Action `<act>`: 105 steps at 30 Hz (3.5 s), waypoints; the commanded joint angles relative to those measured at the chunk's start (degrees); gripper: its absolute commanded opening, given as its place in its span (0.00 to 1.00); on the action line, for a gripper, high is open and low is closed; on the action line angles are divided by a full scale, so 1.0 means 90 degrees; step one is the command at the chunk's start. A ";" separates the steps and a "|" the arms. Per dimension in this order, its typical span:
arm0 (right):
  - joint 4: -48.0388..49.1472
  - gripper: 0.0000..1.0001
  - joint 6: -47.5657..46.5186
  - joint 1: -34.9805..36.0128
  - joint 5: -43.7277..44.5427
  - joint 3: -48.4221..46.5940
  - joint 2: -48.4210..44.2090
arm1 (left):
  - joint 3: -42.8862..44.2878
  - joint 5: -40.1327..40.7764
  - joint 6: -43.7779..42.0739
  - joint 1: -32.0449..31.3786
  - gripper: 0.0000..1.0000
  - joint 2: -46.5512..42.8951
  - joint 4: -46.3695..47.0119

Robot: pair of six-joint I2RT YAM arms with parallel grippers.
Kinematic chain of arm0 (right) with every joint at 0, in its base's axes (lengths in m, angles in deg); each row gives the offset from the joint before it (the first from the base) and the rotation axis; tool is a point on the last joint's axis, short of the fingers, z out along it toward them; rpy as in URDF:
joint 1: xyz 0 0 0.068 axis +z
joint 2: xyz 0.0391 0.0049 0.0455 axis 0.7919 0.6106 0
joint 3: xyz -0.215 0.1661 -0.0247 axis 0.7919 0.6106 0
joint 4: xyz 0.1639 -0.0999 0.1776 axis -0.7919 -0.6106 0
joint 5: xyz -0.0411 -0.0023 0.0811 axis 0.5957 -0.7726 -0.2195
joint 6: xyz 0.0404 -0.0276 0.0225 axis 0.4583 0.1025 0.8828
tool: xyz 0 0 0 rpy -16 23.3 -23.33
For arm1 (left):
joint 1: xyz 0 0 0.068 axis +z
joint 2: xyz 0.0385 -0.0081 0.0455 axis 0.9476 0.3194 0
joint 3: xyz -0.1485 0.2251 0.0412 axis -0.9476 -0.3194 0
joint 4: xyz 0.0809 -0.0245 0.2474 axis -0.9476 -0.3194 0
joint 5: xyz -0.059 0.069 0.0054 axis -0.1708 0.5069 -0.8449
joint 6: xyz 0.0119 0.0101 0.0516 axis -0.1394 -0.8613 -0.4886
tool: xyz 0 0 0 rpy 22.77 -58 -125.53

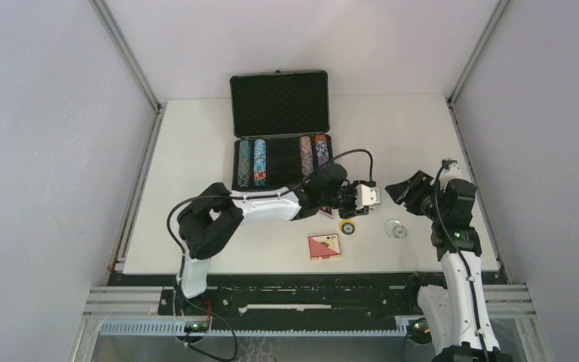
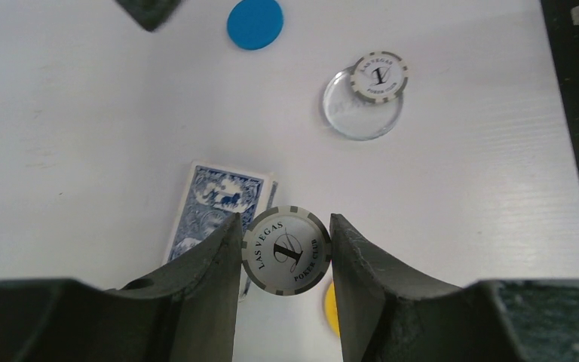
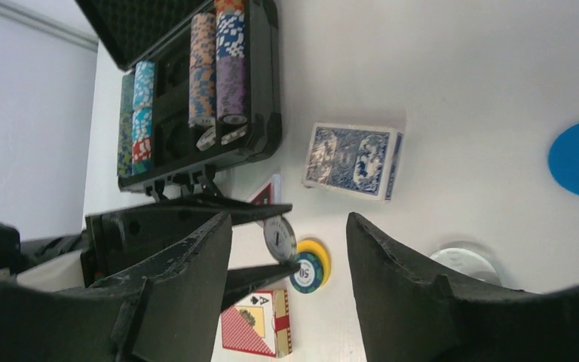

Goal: Pack up texas hold em set

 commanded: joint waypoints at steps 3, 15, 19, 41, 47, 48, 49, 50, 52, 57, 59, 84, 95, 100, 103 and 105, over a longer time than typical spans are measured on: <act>0.0469 0.64 -0.0470 0.0408 -0.0646 -0.0021 0.0316 | -0.0032 -0.0023 -0.0304 0.0263 0.00 -0.0463 0.0019; 0.0790 0.66 -0.0580 0.1004 -0.0961 -0.0019 0.0948 | -0.0158 -0.0028 -0.0433 0.0365 0.00 -0.0791 -0.0106; 0.0919 0.67 -0.0534 0.1048 -0.1089 -0.0019 0.1029 | -0.0173 -0.0042 -0.0439 0.0365 0.00 -0.0852 -0.0095; 0.1343 0.56 -0.0540 0.1355 -0.1389 -0.0019 0.1383 | -0.0466 -0.0454 -0.0379 0.0365 0.00 -0.1280 -0.0007; 0.1464 0.54 -0.0523 0.1483 -0.1352 -0.0020 0.1438 | -0.0475 -0.0579 -0.0361 0.0357 0.00 -0.1313 -0.0012; 0.1476 0.54 -0.0522 0.1484 -0.1355 -0.0019 0.1451 | -0.0484 -0.0583 -0.0357 0.0356 0.00 -0.1332 -0.0003; 0.1485 0.54 -0.0528 0.1493 -0.1342 -0.0019 0.1466 | -0.0497 -0.0584 -0.0357 0.0355 0.00 -0.1354 -0.0003; 0.1494 0.54 -0.0533 0.1487 -0.1336 -0.0020 0.1478 | -0.0505 -0.0588 -0.0361 0.0355 0.00 -0.1378 -0.0003; 0.1506 0.54 -0.0541 0.1486 -0.1335 -0.0021 0.1507 | -0.0522 -0.0598 -0.0357 0.0355 0.00 -0.1413 0.0019; 0.1560 0.52 -0.0541 0.1513 -0.1359 0.0005 0.1561 | -0.0544 -0.0609 -0.0347 0.0355 0.00 -0.1483 0.0028; 0.1676 0.50 -0.0494 0.1516 -0.1421 0.0058 0.1544 | -0.0563 -0.0602 -0.0347 0.0356 0.00 -0.1518 0.0049; 0.1929 0.36 -0.0504 0.1663 -0.1807 0.0101 0.1513 | -0.0537 -0.0441 -0.0405 0.0355 0.00 -0.1573 -0.0015; 0.1922 0.20 -0.0500 0.1663 -0.1703 0.0108 0.1588 | -0.0539 -0.0399 -0.0390 0.0355 0.00 -0.1608 -0.0036; 0.1916 0.08 -0.0503 0.1669 -0.1620 0.0106 0.1620 | -0.0553 -0.0404 -0.0371 0.0355 0.00 -0.1669 -0.0033; 0.1907 0.02 -0.0505 0.1662 -0.1600 0.0108 0.1616 | -0.0553 -0.0387 -0.0359 0.0355 0.00 -0.1676 -0.0026; 0.1888 0.00 -0.0511 0.1663 -0.1565 0.0108 0.1602 | -0.0564 -0.0382 -0.0312 0.0355 0.01 -0.1689 -0.0003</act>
